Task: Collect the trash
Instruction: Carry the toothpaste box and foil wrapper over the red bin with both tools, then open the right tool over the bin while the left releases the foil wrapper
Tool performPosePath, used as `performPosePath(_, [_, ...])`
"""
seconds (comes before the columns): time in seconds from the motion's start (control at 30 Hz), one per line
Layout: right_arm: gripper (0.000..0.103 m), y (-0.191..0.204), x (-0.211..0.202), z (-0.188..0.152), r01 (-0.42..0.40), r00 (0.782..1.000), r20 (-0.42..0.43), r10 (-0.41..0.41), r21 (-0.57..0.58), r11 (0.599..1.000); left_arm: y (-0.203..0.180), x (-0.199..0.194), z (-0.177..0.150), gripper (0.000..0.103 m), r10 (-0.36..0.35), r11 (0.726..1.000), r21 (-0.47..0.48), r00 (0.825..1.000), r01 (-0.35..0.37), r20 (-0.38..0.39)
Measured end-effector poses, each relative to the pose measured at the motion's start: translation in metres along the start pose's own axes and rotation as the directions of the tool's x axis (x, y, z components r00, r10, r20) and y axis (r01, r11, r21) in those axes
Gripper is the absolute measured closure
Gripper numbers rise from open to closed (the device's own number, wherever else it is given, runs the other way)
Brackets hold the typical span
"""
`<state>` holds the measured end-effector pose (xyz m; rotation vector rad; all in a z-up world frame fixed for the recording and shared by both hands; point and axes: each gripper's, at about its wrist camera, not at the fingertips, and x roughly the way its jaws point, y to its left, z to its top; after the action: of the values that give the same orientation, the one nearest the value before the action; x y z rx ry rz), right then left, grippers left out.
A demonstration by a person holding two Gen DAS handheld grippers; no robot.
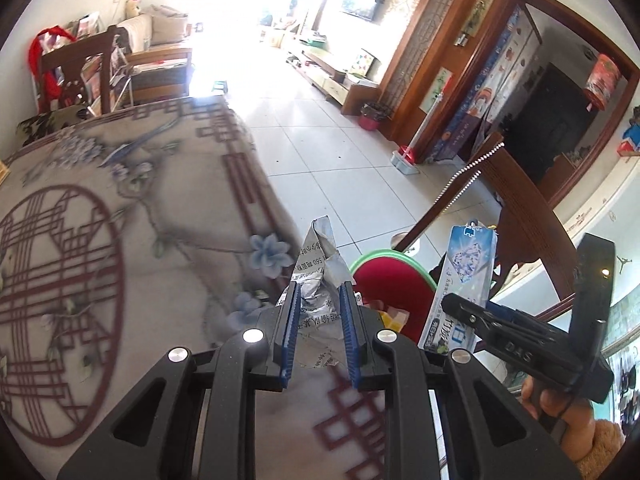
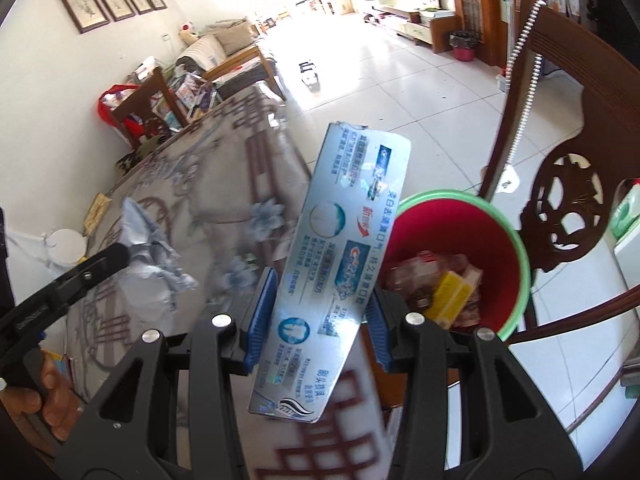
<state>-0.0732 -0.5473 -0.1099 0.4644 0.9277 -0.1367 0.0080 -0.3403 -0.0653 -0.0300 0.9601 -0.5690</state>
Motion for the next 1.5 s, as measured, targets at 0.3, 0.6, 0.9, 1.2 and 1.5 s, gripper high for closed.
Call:
performPosePath(0.3, [0.06,-0.053,0.021,0.019,0.103,0.995,-0.008,-0.103,0.002,0.995,-0.046,0.025,0.012,0.085,-0.026,0.998,0.055,1.0,0.026,-0.014])
performPosePath(0.6, [0.035,-0.085,0.004,0.019,0.162,0.985,0.05,-0.165,0.059,0.985,-0.083,0.069,0.016,0.085,-0.066,0.99,0.116,0.993,0.076,-0.093])
performPosePath(0.9, [0.033,-0.12,-0.032,-0.011,0.194,0.977,0.055,-0.207,0.187,0.963,-0.139,0.112,0.022,0.082,-0.121,0.964,0.222,0.984,0.149,-0.134])
performPosePath(1.2, [0.033,-0.12,-0.048,-0.029,0.199,0.975,0.057,-0.215,0.206,0.958,-0.144,0.1,0.024,0.026,-0.1,0.961,0.251,0.993,0.114,-0.069])
performPosePath(1.5, [0.033,-0.064,-0.028,-0.023,0.118,0.991,0.049,-0.123,0.108,0.987,-0.078,0.034,0.006,0.025,-0.025,0.986,0.166,1.0,0.026,-0.004])
